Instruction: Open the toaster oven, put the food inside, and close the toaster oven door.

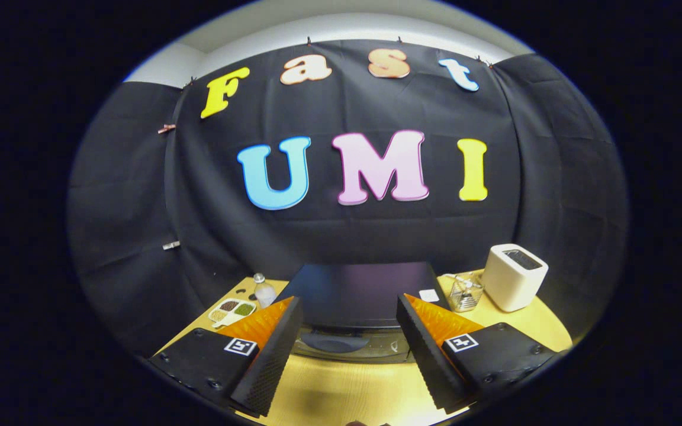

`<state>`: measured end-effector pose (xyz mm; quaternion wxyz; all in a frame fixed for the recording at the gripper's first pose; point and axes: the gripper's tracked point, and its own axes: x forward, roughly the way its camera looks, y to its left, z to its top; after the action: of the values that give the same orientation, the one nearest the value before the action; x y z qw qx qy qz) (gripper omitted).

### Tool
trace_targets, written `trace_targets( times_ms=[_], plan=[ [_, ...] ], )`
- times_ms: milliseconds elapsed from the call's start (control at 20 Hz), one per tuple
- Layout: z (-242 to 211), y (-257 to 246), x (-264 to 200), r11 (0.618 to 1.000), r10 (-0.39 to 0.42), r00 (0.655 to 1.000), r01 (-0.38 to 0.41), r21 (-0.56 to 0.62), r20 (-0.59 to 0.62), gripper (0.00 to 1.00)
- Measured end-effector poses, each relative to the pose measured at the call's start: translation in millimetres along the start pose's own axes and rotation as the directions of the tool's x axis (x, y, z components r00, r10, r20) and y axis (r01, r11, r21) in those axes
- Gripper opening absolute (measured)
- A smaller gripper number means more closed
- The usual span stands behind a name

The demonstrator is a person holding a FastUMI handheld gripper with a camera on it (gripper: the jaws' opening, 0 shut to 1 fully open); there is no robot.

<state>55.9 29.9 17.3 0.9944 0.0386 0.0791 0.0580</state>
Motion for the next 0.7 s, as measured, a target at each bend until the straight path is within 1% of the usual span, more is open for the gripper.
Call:
trace_targets(
  times_ms=[150,250,450,600,700],
  plan=[
    [25,-22,-37,0.998,-0.051,0.995,0.054,-0.029,0.089,0.99],
    [30,-33,-62,0.995,-0.084,0.989,0.090,-0.041,0.121,0.99],
    [21,-51,-91,0.991,-0.127,0.986,0.131,-0.030,0.106,0.99],
    [20,-64,-97,0.987,-0.150,0.983,0.155,-0.036,0.103,0.99],
    [23,-65,-96,0.988,-0.152,0.983,0.155,-0.021,0.102,0.99]
  ],
)
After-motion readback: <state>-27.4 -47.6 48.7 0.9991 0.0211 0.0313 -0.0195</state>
